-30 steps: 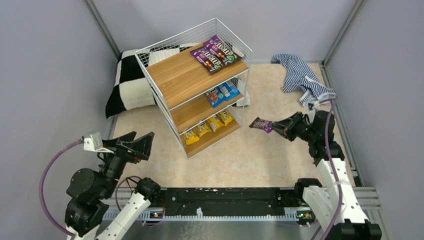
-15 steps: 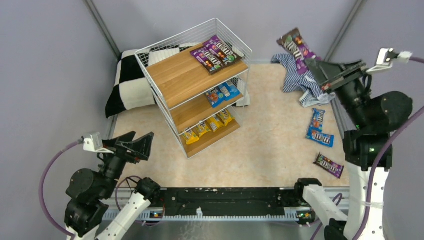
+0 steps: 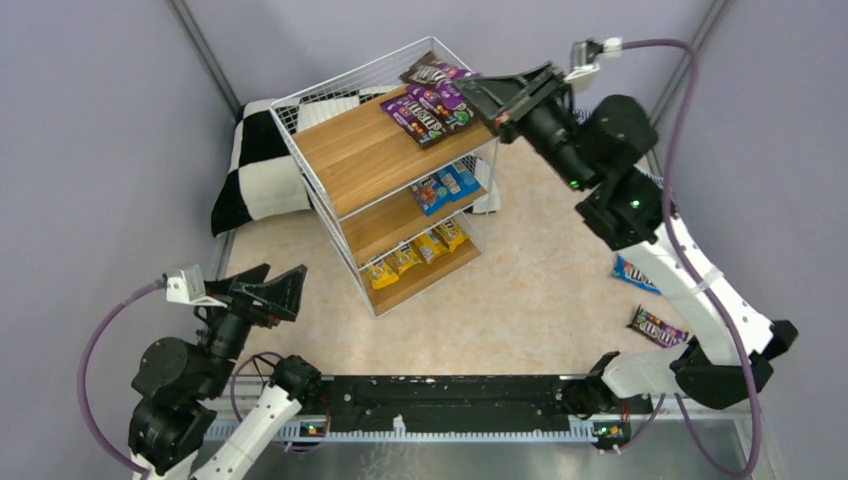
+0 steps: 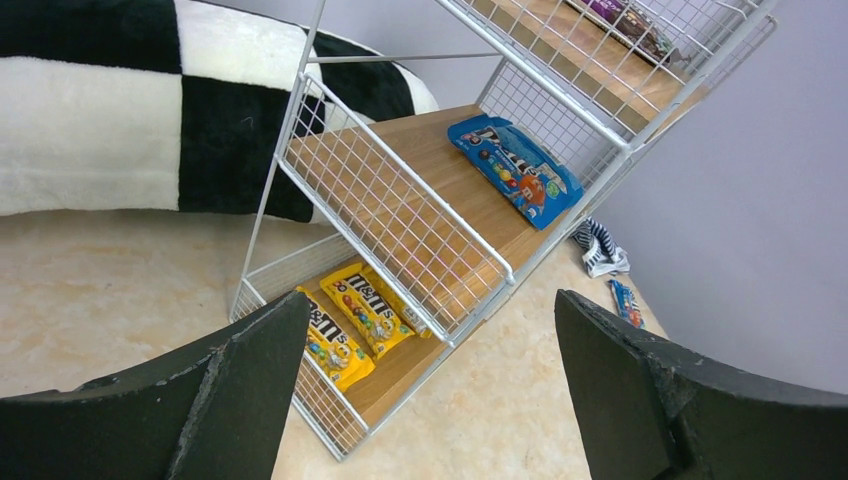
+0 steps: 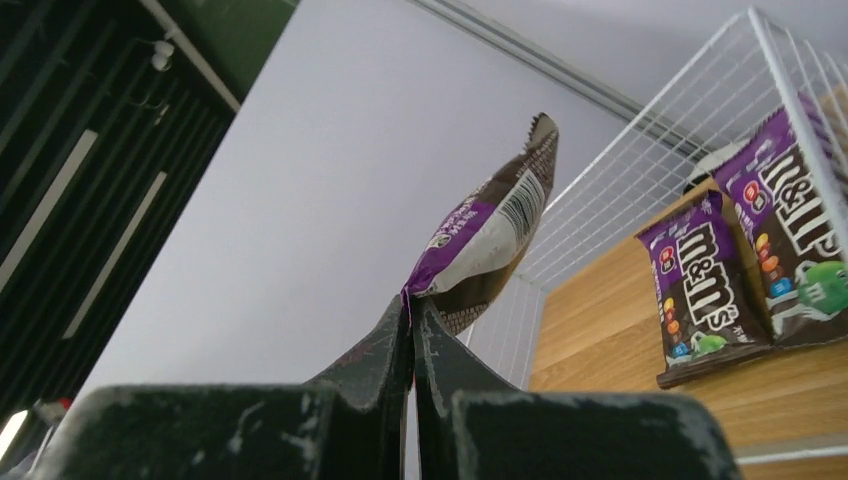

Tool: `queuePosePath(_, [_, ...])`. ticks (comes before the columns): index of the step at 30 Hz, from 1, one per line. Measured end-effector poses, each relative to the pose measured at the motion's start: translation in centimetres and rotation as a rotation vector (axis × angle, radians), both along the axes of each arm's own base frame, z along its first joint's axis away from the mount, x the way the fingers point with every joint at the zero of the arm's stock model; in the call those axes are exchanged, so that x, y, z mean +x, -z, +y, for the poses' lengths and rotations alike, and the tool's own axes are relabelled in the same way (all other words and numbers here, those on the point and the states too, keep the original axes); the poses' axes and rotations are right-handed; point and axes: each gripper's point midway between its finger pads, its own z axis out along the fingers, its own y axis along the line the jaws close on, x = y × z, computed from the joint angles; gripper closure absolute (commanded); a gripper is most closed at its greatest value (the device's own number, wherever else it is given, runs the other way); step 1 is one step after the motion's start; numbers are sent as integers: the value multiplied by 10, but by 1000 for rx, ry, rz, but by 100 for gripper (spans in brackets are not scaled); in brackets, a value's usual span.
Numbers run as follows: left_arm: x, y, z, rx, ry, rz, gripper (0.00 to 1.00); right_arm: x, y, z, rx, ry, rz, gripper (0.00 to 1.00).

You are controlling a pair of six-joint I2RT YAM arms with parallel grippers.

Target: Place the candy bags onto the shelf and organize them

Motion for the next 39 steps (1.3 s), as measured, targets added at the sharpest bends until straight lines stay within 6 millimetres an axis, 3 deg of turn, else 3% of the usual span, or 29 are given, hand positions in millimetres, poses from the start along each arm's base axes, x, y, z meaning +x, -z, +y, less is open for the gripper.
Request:
queuePosePath(4, [-2,0,2,-1,-5,4,2,2,21,47,11,28,81,100])
queuePosePath(17, [-7,2,9,-6,-26,14,2,13,86,128,4,117,286,100])
queuePosePath(21, [-8,4,10,-5,-28,17,2,15,101,132,-10,150,330,100])
queuePosePath(33, [-12,0,15,-13,-39,6,2,24,110,120,34,242,394,100])
queuePosePath(39, [-11,0,16,-13,-46,7,2,25,115,119,28,252,411,90])
